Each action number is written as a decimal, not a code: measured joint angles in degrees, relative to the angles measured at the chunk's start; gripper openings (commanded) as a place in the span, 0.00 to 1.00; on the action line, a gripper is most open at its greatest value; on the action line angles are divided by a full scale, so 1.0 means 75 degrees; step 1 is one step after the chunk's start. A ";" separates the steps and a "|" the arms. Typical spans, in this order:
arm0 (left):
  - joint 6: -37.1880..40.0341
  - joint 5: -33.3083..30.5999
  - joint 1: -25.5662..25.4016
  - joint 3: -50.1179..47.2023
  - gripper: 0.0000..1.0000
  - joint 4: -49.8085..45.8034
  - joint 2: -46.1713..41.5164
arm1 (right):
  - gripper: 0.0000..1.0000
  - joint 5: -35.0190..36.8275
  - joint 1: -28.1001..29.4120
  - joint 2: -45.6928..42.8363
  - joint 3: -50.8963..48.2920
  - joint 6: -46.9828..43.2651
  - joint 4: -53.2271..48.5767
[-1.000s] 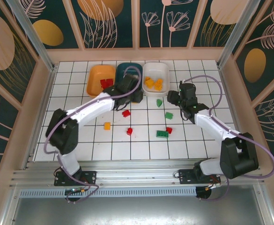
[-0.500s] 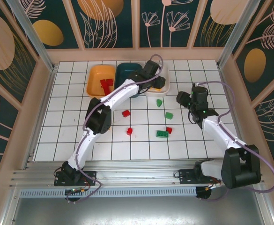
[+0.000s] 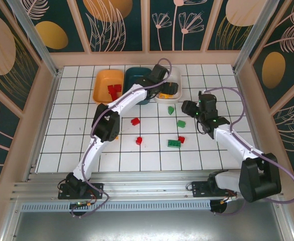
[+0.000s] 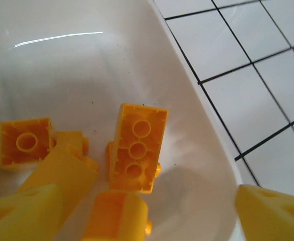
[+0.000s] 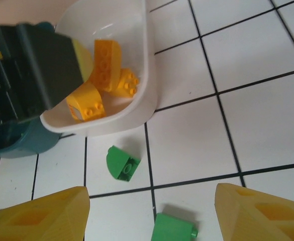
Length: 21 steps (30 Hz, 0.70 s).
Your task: Sort the legos into containers by color
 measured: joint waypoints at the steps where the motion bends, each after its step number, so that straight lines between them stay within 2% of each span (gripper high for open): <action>1: 0.0032 -0.0006 0.0000 -0.0102 0.99 0.0047 -0.0058 | 0.68 0.0003 0.0070 0.0076 0.0000 0.0000 -0.0003; 4: 0.0061 -0.0006 0.0017 -0.0944 0.98 0.0286 -0.0612 | 0.67 0.0032 0.0221 0.0391 0.0026 -0.0012 -0.0003; 7: 0.0009 -0.0003 0.0055 -0.2465 0.99 0.0650 -0.1716 | 0.68 -0.0012 0.0338 0.0924 0.0245 -0.0157 0.0003; 15: -0.0973 -0.0245 0.0752 -0.7976 0.98 0.2993 -0.6627 | 0.67 -0.0003 0.0527 0.3450 0.1941 -0.0883 -0.0181; 21: -0.1591 -0.1256 0.0959 -1.0768 0.98 0.3684 -0.9092 | 0.65 -0.0032 0.0606 0.4450 0.2465 -0.1052 -0.0219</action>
